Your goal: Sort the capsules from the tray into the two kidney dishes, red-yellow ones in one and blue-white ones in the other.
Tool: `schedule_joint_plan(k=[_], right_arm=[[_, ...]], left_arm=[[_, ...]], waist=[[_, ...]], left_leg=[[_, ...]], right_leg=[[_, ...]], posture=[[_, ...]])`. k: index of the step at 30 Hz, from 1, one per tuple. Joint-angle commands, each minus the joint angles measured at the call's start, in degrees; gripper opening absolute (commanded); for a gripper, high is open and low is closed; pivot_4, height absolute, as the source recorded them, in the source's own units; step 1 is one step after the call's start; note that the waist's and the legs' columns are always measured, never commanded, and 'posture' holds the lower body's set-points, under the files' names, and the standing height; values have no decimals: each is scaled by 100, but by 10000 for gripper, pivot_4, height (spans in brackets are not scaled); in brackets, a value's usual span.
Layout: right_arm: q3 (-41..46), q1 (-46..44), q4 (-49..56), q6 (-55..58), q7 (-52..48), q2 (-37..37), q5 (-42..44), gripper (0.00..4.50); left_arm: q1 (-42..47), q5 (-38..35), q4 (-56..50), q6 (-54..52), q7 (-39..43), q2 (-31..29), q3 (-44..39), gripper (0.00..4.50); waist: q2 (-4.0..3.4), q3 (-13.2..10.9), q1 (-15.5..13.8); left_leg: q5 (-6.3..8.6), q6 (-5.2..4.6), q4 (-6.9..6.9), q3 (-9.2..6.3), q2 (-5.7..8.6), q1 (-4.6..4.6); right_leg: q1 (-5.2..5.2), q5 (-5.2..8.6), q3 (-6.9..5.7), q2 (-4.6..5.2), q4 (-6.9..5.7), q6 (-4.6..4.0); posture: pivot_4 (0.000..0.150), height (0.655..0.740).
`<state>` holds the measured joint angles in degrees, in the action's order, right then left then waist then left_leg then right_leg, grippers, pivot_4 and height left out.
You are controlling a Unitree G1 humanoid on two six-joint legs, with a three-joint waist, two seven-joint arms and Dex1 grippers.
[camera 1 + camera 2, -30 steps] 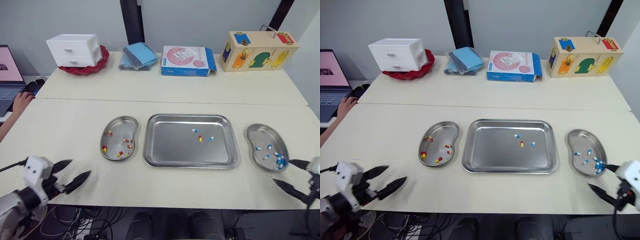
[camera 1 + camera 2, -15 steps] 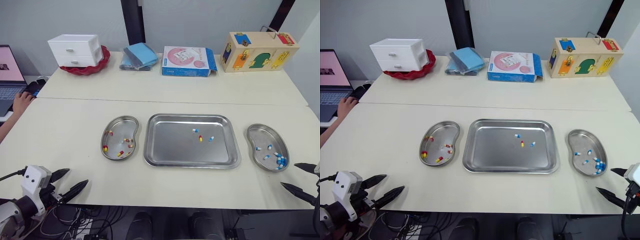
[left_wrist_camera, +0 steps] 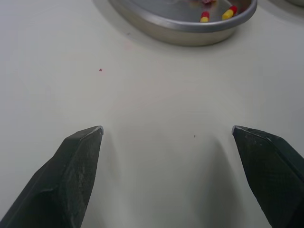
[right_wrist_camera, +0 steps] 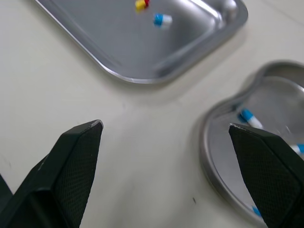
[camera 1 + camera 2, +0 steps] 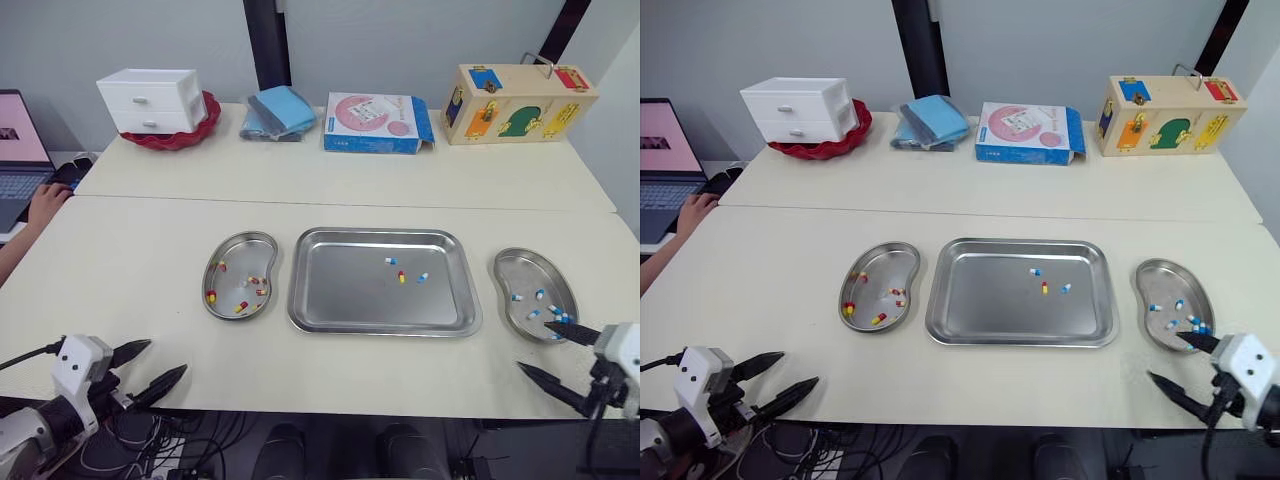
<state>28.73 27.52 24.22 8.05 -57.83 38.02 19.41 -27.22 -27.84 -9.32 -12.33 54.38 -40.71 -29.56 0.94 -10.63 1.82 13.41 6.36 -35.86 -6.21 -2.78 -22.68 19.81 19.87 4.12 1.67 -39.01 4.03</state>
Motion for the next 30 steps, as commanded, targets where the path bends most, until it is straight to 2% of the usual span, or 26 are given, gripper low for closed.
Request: schedule_joint_plan(k=[1, 5, 13, 17, 21, 23, 25, 30], right_arm=[[-493, -60, 351, -303, 446, -365, -177, 44583], [-1028, -216, 475, -349, 771, -636, -323, 44583], [-1277, -227, 128, -746, 801, -622, -346, 44583], [-1403, -252, 10, -915, 795, -641, -338, 44583], [-1524, -215, 36, -1003, 824, -652, -312, 44583], [-1574, -176, 88, -1025, 837, -659, -291, 44583], [-1617, -164, 126, -1012, 876, -663, -282, 44583], [-1748, -72, 237, -928, 962, -684, -267, 44583]], left_arm=[[-112, -121, -473, -212, -130, 26, -104, 45000], [-179, -255, -865, -419, -153, 26, -146, 45000], [15, -582, -1623, -688, -39, -47, 48, 45000], [743, -753, -2222, -1010, -252, 20, 834, 45000], [1575, -512, -2362, -1209, -518, 182, 1782, 45000], [2066, -382, -2307, -1314, -657, 355, 2341, 45000], [2272, -279, -2233, -1316, -716, 426, 2564, 45000], [3448, 342, -1404, -1151, -728, 963, 3669, 45000]], waist=[[2, 2, 0], [1, 2, 1], [2, 2, -9], [2, 2, -33], [-5, 5, -18], [-6, 5, -16], [-5, 5, 1], [-10, 6, -9]], left_leg=[[0, 0, 0, 0, 0, 0], [0, 0, 0, 2, 0, 3], [0, 0, 0, 1, 0, 11], [0, 0, -4, 0, 1, 18], [0, 0, -5, -2, 1, 27], [0, 0, -4, -2, 1, 28], [0, 0, -5, -2, 2, 28], [0, 0, -10, -5, 3, 32]], right_leg=[[-1, 0, 0, 0, 0, 0], [-3, 0, 1, 0, 0, 0], [-11, 0, 1, 0, 0, -1], [-21, -1, 0, 0, 0, 0], [-31, -2, 0, 0, 0, 2], [-31, -2, 0, -1, 0, 2], [-31, -2, 0, -2, -1, 2], [-39, -4, -2, -2, -5, 4]], posture=[[1500, 7400], [1500, 7400], [1500, 7400], [1500, 7400], [1500, 7400], [1500, 7400], [1500, 7400], [1500, 7400]])
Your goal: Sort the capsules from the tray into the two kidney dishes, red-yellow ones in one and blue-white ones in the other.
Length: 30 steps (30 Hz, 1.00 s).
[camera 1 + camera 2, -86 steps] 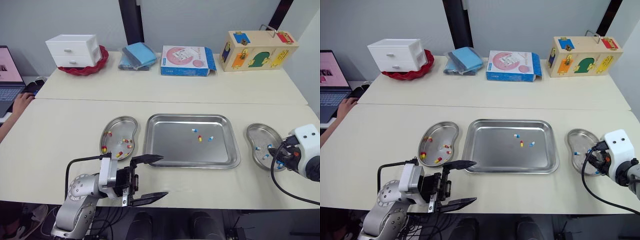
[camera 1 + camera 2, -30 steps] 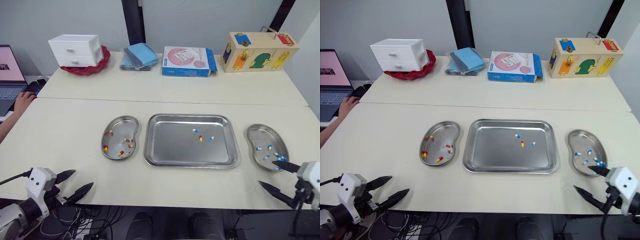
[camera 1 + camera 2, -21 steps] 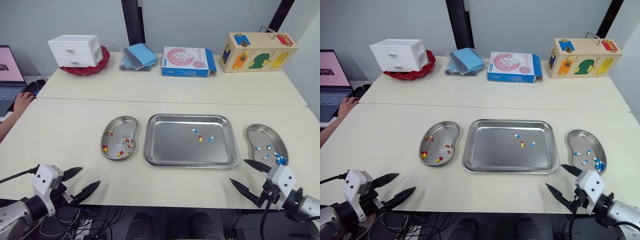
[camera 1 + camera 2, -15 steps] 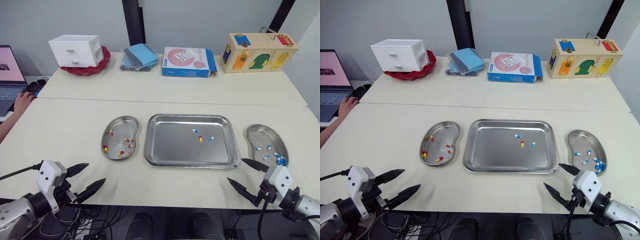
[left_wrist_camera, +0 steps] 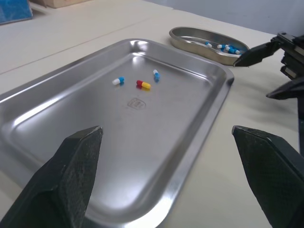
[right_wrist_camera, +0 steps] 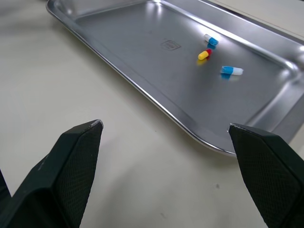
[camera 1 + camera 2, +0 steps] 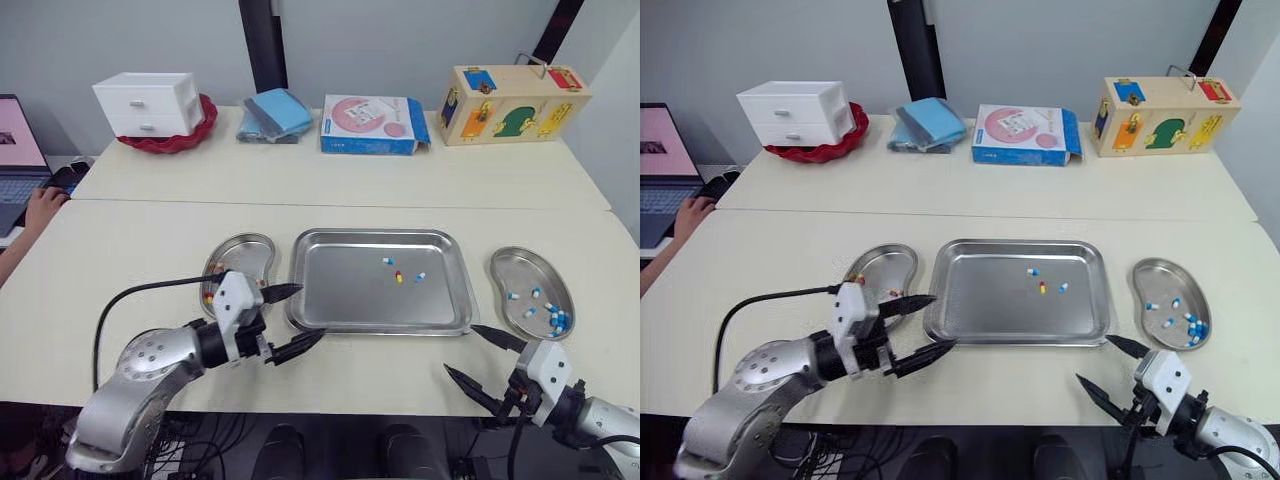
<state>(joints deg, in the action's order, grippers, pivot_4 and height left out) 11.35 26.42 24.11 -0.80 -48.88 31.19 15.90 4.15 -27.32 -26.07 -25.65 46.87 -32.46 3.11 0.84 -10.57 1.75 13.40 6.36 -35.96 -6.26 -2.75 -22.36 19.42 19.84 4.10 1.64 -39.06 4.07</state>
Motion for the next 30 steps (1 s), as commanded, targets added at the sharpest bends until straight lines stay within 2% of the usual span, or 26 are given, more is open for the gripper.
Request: schedule_joint_plan(k=[1, 3, 8, 11, 12, 15, 29, 30], right_arm=[[-33, 44, 274, -20, 113, -13, 79, 44583], [-84, 61, 368, 47, 215, -38, 61, 44583], [-160, 90, 598, 232, 475, -70, 55, 44583], [-207, 135, 745, 344, 601, -85, 58, 45000], [-221, 157, 796, 384, 641, -91, 65, 45000], [-245, 200, 912, 484, 737, -97, 72, 45000], [-290, 183, 1352, 975, 989, -59, 116, 45000], [-293, 179, 1383, 1010, 1003, -58, 118, 45000]], left_arm=[[585, 508, 573, 284, -15, 296, 620, 45000], [1124, 770, 1145, 367, -83, 646, 962, 45000], [1847, 1173, 1958, 319, -331, 1269, 1310, 45000], [2081, 1361, 2246, 280, -488, 1609, 1479, 39805], [2141, 1425, 2335, 279, -540, 1703, 1523, 36597], [2283, 1595, 2580, 357, -608, 1917, 1632, 36597], [3477, 1921, 4635, 1205, 638, 2076, 1759, 36597], [3556, 1958, 4792, 1306, 682, 2104, 1751, 34809]], waist=[[0, 0, -3], [0, 0, -24], [0, 0, -9], [-4, 3, 10], [-4, 2, 3], [-4, 2, 0], [-3, 2, 0], [-3, 2, 0]], left_leg=[[0, 0, -1, 0, 1, 2], [0, 0, -1, 0, 2, 2], [0, 0, -2, -3, 4, -1], [0, 0, -2, -3, 4, 0], [0, 0, -1, -3, 4, 0], [0, 0, -3, -4, 4, -1], [-1, 0, -2, -4, 6, -2], [-1, 0, -2, -4, 6, -3]], right_leg=[[-2, 0, 1, 0, 1, 1], [-3, 0, 1, 0, 3, 1], [-3, 0, -1, 0, 3, 1], [-2, 0, 0, 0, 2, 1], [-2, 0, -1, 0, 2, 1], [-2, 0, -1, 0, 2, 2], [-3, 0, -4, 0, 3, 3], [-2, 0, -4, 0, 3, 3]], posture=[[1500, 7400], [1500, 7400], [1500, 7400], [1500, 7400], [1500, 7400], [1500, 7400], [1500, 7400], [1500, 7400]])
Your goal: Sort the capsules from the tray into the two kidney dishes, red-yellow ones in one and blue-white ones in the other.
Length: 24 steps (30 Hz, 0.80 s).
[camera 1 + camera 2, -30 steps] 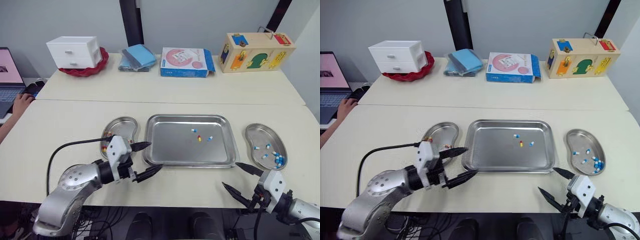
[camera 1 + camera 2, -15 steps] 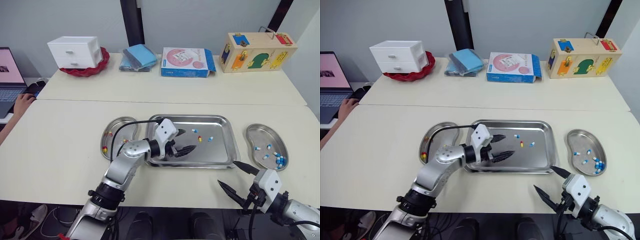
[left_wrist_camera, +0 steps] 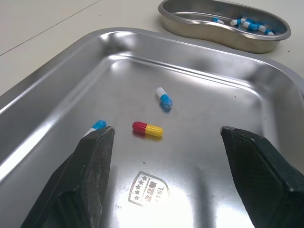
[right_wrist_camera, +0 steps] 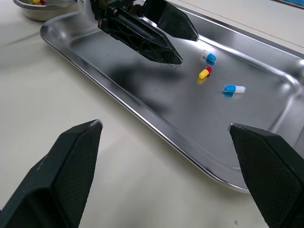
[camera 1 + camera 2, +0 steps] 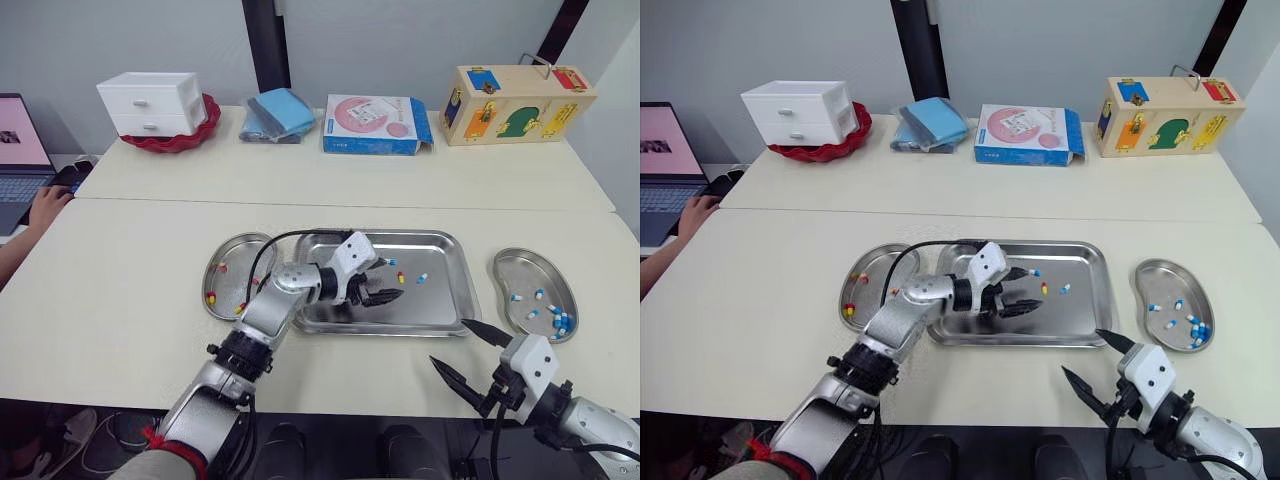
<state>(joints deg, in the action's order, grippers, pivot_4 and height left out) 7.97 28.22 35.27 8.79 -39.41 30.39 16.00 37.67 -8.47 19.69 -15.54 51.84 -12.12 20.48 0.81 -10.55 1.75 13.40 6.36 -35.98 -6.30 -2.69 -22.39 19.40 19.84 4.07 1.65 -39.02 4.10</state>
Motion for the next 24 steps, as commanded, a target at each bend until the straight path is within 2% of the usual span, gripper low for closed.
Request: schedule_joint_plan(k=[1, 3, 24], right_arm=[[35, -5, 301, 89, 74, 20, 110, 45000], [19, -10, 350, 146, 104, 18, 109, 45000], [-88, 136, 671, 447, 314, 5, 103, 45000]], left_arm=[[275, 117, 359, 416, 256, 93, 28, 32855], [367, 186, 576, 569, 364, 160, 43, 27666], [1210, 876, 2680, 1706, 136, 902, -105, 27666]], waist=[[0, 0, -1], [1, 0, -4], [4, -2, -2]], left_leg=[[0, 0, 0, 0, 0, 0], [0, 0, 0, 0, 0, -2], [0, 0, -1, -2, 1, -6]], right_leg=[[0, 0, 0, 0, 0, 0], [1, 0, 0, 0, 0, 0], [3, 1, -1, 0, 0, 2]], posture=[[1500, 7400], [1500, 7400], [1500, 7400]])
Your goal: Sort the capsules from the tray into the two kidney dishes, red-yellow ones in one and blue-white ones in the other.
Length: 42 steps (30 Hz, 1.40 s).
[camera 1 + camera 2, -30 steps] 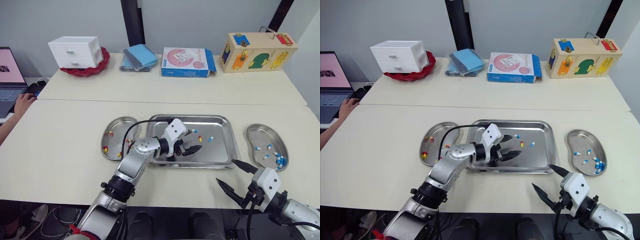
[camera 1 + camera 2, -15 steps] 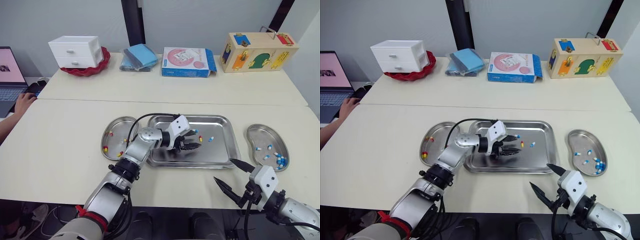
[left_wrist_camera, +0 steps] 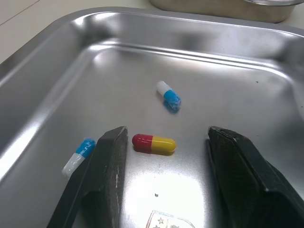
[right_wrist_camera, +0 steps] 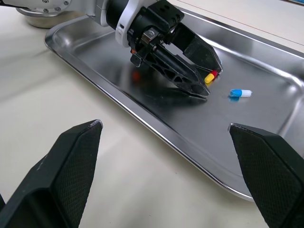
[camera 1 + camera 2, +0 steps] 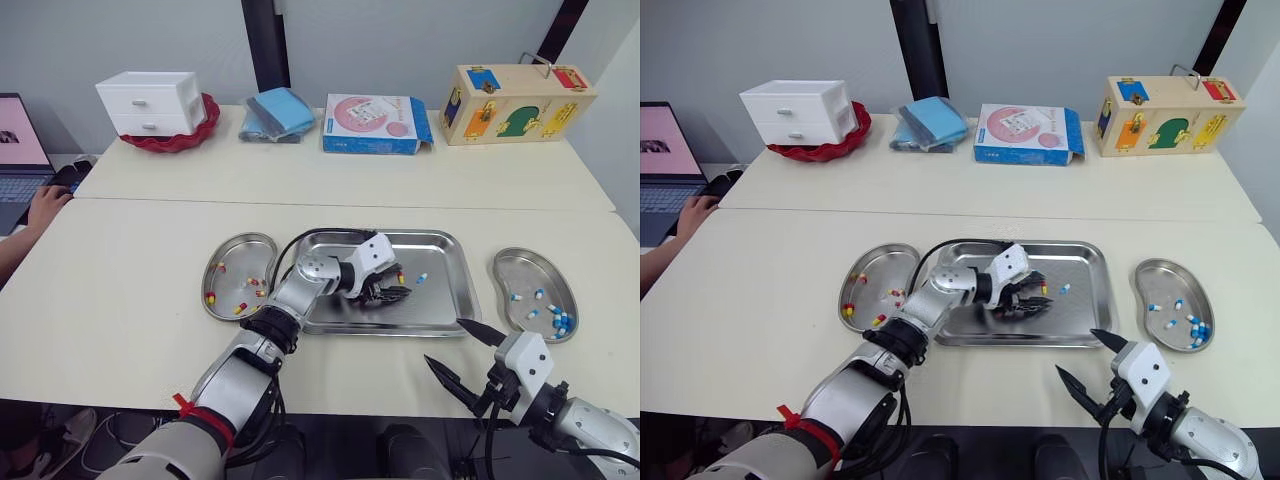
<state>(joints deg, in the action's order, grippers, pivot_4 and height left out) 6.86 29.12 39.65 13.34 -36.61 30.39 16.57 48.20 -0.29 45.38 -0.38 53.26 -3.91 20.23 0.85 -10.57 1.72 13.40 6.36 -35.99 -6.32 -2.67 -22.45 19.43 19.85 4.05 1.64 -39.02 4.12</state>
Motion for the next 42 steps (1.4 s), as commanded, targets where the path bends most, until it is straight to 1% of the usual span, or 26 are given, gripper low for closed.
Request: schedule_joint_plan(k=[1, 5, 11, 14, 15, 16, 18, 19, 20, 23, 24, 25, 26, 32, 34, 37, 39, 42], right_arm=[[23, 58, 245, -5, 44, 4, 46, 45000], [-16, 111, 294, 10, 87, 2, 30, 45000], [-15, 102, 329, 61, 100, 14, 48, 45000], [-15, 92, 324, 70, 91, 18, 48, 45000], [-17, 85, 319, 71, 88, 19, 47, 45000], [-18, 79, 313, 70, 86, 19, 46, 45000], [-25, 67, 296, 62, 81, 17, 43, 45000], [-28, 63, 289, 58, 79, 16, 42, 45000], [-32, 58, 282, 54, 77, 14, 41, 45000], [-37, 51, 272, 48, 74, 11, 40, 45000], [-40, 51, 272, 46, 75, 10, 37, 45000], [-45, 53, 272, 43, 77, 7, 33, 45000], [-48, 55, 273, 40, 80, 4, 29, 45000], [-60, 48, 280, 36, 77, 12, 26, 45000], [-47, -6, 280, 36, 57, 39, 45, 45000], [-41, -91, 276, 57, 32, 75, 83, 45000], [-86, -192, 264, 44, -68, 174, 85, 45000], [-150, -374, 216, 42, -160, 263, 103, 45000]], left_arm=[[189, 82, 181, 217, -11, 102, -83, 27666], [285, 162, 442, 320, -44, 177, -115, 27666], [293, 265, 554, 327, -30, 219, -125, 27666], [282, 283, 554, 322, -37, 217, -140, 21956], [273, 288, 545, 328, -38, 213, -145, 17848], [265, 290, 535, 329, -35, 211, -151, 15343], [244, 296, 501, 339, -35, 208, -163, 8575], [235, 297, 482, 345, -33, 208, -167, 6280], [223, 296, 452, 348, -28, 206, -169, 5128], [190, 277, 328, 337, 1, 200, -190, 4120], [167, 259, 243, 315, 23, 190, -204, 2793], [141, 242, 162, 295, 43, 177, -217, 153], [102, 217, 35, 259, 64, 151, -236, 153], [-434, -49, -1637, -392, 297, -252, -372, 153], [-730, -289, -2653, -931, 380, -562, -520, 153], [-1019, -570, -3689, -1587, 430, -954, -682, 153], [-1363, -891, -4597, -2275, 454, -1466, -1018, 153], [-1777, -1202, -5420, -2924, 390, -2071, -1442, 153]], waist=[[0, 0, 1], [0, 0, 0], [0, 0, 0], [0, 0, 0], [0, 0, 0], [0, 0, 0], [0, 0, 0], [0, 0, 0], [0, 0, 0], [0, 0, 0], [0, 0, 1], [0, 0, 1], [0, 0, 1], [-2, 1, 11], [-2, 1, 5], [-4, 1, 14], [-5, 2, 5], [-9, 2, 41]], left_leg=[[0, 0, 0, 0, 0, 0], [0, 0, 0, -1, 0, 0], [0, 0, 0, 0, 1, 0], [0, 0, 0, -1, 1, 0], [0, 0, 0, -1, 0, 0], [0, 0, 0, 0, 0, 0], [0, 0, 0, -1, 0, 1], [0, 0, 0, -1, 0, 1], [0, 0, 0, -1, 1, 1], [0, 0, 0, -1, 1, 1], [0, 0, 0, -1, 1, 1], [0, 0, 0, 0, 0, 1], [0, 0, 0, -1, 0, 0], [-1, 1, 2, -1, -1, 0], [-1, 1, 2, -1, -1, 0], [-1, 1, 1, -1, -3, 0], [-1, 1, 1, -4, -3, 1], [-1, 1, 3, -1, -4, 6]], right_leg=[[0, 0, 0, 0, 0, 0], [0, 0, 0, 0, 0, 0], [0, 0, 0, 0, 0, 0], [0, 0, 0, 0, 0, 0], [0, 0, -1, 0, 0, 0], [0, 0, 0, 0, 0, 0], [0, 0, 0, 0, 0, 0], [0, 0, 0, 0, 0, 0], [0, 0, 0, 0, 0, 0], [0, 0, 0, 0, 0, 0], [0, 0, 0, 0, 0, 0], [0, 0, 0, 0, 0, 0], [0, 0, 0, 0, 0, 0], [2, 0, 1, 0, -2, 0], [1, 0, 1, 0, -2, 0], [2, 0, 2, 0, -3, 0], [0, 0, -1, 0, -4, 0], [-3, 0, 3, 0, -2, 0]], posture=[[1500, 7400], [1500, 7400], [1500, 7400], [1500, 7400], [1500, 7400], [1500, 7400], [1500, 7400], [1500, 7400], [1500, 7400], [1500, 7400], [1500, 7400], [1500, 7400], [1500, 7400], [1500, 7400], [1500, 7400], [1500, 7400], [1500, 7400], [1500, 7400]])
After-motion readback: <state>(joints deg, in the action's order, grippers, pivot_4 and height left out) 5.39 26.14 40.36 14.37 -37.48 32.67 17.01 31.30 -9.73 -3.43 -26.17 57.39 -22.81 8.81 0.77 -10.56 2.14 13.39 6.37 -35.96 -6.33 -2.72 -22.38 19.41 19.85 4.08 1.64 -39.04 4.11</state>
